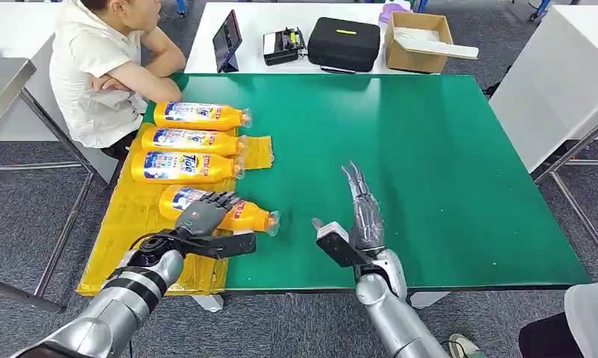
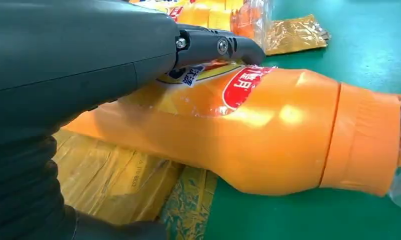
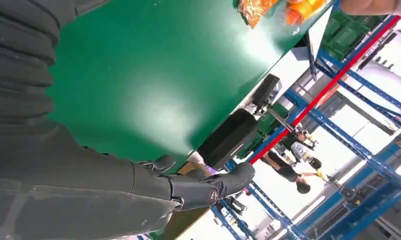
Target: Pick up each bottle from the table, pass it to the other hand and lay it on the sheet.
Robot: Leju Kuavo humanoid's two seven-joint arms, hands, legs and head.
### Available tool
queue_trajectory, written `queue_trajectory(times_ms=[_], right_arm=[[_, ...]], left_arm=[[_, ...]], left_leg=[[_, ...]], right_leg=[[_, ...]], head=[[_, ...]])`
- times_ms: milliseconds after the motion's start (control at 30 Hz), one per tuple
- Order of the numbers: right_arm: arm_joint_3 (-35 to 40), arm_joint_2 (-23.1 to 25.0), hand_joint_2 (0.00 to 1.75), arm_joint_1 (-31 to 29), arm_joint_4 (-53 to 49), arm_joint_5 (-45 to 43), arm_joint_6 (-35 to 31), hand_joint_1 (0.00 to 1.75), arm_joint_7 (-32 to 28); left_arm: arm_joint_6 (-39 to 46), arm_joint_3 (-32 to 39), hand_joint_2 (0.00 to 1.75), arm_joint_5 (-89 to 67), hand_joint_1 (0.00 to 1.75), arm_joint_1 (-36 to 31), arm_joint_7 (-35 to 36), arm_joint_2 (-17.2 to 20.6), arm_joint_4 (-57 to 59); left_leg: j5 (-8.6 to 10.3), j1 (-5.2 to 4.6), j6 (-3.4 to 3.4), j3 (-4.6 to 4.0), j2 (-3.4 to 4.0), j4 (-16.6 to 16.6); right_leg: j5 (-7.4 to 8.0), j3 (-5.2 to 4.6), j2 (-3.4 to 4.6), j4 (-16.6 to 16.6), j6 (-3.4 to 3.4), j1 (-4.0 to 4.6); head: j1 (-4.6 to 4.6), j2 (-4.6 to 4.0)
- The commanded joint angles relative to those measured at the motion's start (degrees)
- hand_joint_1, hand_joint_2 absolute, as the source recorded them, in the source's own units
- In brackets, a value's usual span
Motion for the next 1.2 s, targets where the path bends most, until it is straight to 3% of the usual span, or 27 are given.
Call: queue_trajectory(times_ms=[33, 367, 533, 633, 667, 900, 1000, 1067, 1100, 1133, 1200], right_arm=[[0.2, -0.3, 1.75, -1.6, 4.1, 0.1, -0.6, 0.00, -0.2], [-0.1, 0.1, 1.75, -0.8, 3.3, -0.2, -1.5, 0.00, -0.6], [-3.9, 2.7, 1.75, 1.8, 0.4, -7.9, -1.1, 0.00, -4.6], [-5.6, 4.3, 1.75, 2.4, -2.8, -11.6, -1.9, 0.00, -5.9], [-6.8, 5.5, 1.75, 3.7, -7.2, -18.7, 1.2, 0.00, -7.8], [-6.7, 5.5, 1.75, 4.3, -8.2, -18.5, 1.2, 0.00, -7.6], [-7.1, 7.2, 1.75, 6.5, -14.3, -25.6, 0.7, 0.00, -7.8], [-6.0, 7.3, 1.75, 8.7, -18.1, -30.9, 6.8, 0.00, -4.2], [-6.0, 7.7, 1.75, 10.0, -19.6, -31.5, 6.1, 0.00, -2.9], [-5.6, 7.9, 0.00, 11.8, -21.5, -30.6, 3.8, 0.00, -0.8], [-5.3, 9.0, 0.00, 13.7, -22.8, -27.8, -3.3, 0.00, 3.2]], left_arm=[[3.8, -5.3, 1.75, 4.3, 0.00, 6.2, -6.0, 1.5, -6.7], [12.1, -10.0, 1.75, 7.0, 0.00, 12.1, -7.9, 4.0, -22.8], [8.8, -14.0, 1.75, 12.6, 0.00, 16.8, -10.6, 7.2, -35.5], [10.2, -15.3, 1.75, 12.3, 0.00, 16.6, -9.7, 7.1, -36.9], [11.5, -15.3, 1.75, 13.1, 0.00, 16.8, -10.2, 6.9, -37.3], [11.5, -15.4, 1.75, 13.1, 0.00, 16.7, -10.2, 7.0, -37.4], [13.6, -12.8, 1.75, 21.0, 0.00, 19.0, -13.5, 4.9, -39.6], [13.8, -9.4, 1.75, 30.2, 0.00, 22.7, -14.5, 2.9, -43.3], [14.4, -7.3, 1.75, 34.1, 0.00, 24.7, -14.2, 1.6, -44.8], [14.9, -5.0, 1.75, 38.7, 0.00, 27.2, -12.6, -0.2, -46.2], [17.0, -3.2, 1.75, 43.4, 0.00, 29.6, -11.4, -2.4, -46.5]], left_leg=[[-0.10, 0.03, -0.03, 0.25, 0.30, -0.1], [-0.19, 0.11, -0.07, 0.03, 0.30, 0.1], [-0.20, 0.08, -0.05, -0.11, 0.28, 0.0], [-0.21, 0.09, -0.07, -0.20, 0.25, 0.1], [-0.28, 0.13, -0.09, -0.14, 0.31, 0.1], [-0.14, 0.06, -0.05, -0.37, 0.21, 0.0], [-0.21, 0.08, -0.07, -0.32, 0.22, 0.1], [-0.26, 0.11, -0.06, -0.30, 0.25, 0.1], [-0.19, 0.06, -0.05, -0.38, 0.19, 0.1], [-0.33, 0.11, -0.06, -0.25, 0.27, 0.1], [-0.29, 0.08, -0.06, -0.26, 0.27, 0.1]], right_leg=[[-0.01, 0.19, 0.19, -0.1, -0.26, 0.08], [-0.09, -0.04, 0.16, 0.0, -0.33, 0.17], [-0.11, -0.21, 0.15, 0.0, -0.25, 0.12], [-0.14, -0.28, 0.11, 0.0, -0.26, 0.13], [-0.18, -0.24, 0.14, 0.1, -0.34, 0.18], [-0.08, -0.49, 0.08, 0.0, -0.20, 0.09], [-0.16, -0.43, 0.06, 0.0, -0.28, 0.13], [-0.19, -0.40, 0.08, 0.0, -0.31, 0.15], [-0.13, -0.47, 0.05, 0.0, -0.22, 0.09], [-0.23, -0.33, 0.11, 0.0, -0.30, 0.16], [-0.19, -0.37, 0.10, 0.0, -0.25, 0.12]], head=[[0.02, 0.00], [0.00, 0.00], [0.00, 0.00], [0.00, 0.00], [0.00, 0.00], [0.00, 0.00], [0.00, 0.00], [0.00, 0.00], [0.00, 0.00], [0.00, 0.00], [0.00, 0.00]])
